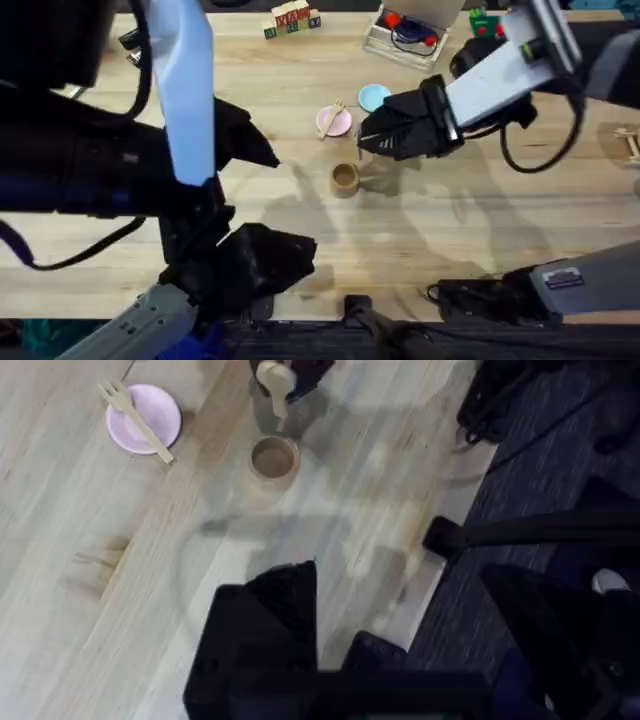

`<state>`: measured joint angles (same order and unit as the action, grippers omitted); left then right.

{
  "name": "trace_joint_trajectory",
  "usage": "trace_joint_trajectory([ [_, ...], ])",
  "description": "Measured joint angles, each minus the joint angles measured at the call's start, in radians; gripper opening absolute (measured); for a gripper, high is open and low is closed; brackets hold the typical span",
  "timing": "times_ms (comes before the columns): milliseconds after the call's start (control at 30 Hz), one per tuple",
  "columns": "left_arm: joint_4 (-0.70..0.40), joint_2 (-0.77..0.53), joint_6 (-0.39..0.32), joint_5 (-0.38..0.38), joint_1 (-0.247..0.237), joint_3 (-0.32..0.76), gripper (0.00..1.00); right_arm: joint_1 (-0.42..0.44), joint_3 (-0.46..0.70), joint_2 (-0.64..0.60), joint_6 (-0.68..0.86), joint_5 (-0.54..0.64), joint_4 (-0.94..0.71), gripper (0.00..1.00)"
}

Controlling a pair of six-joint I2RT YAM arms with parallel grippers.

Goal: Pick up a utensil and set it on the pink plate, then put the other utensil in the container.

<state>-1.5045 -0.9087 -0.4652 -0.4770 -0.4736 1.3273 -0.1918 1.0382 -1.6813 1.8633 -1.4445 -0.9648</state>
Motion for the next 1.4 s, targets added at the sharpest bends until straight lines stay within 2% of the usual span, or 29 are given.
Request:
trace_joint_trajectory([
  [167,0.000,0.000,0.000,0.001,0.000,0.000,0.993,-0.003,-0.001,-0.064,-0.036,-0.001,0.023,0.033],
  [367,0.000,0.000,0.000,0.002,0.000,0.000,0.993,-0.008,-0.002,-0.082,-0.052,-0.001,0.041,0.033],
  [600,0.000,0.000,0.000,0.002,0.000,0.000,0.993,-0.062,-0.002,-0.122,-0.061,-0.002,0.062,0.033],
  [900,0.000,0.000,0.000,0.002,0.000,0.000,0.993,-0.065,-0.002,-0.203,-0.073,-0.006,0.110,0.033],
  [1400,0.000,0.000,0.000,0.002,0.000,0.000,0.993,-0.066,-0.002,-0.265,-0.080,-0.007,0.142,0.034],
])
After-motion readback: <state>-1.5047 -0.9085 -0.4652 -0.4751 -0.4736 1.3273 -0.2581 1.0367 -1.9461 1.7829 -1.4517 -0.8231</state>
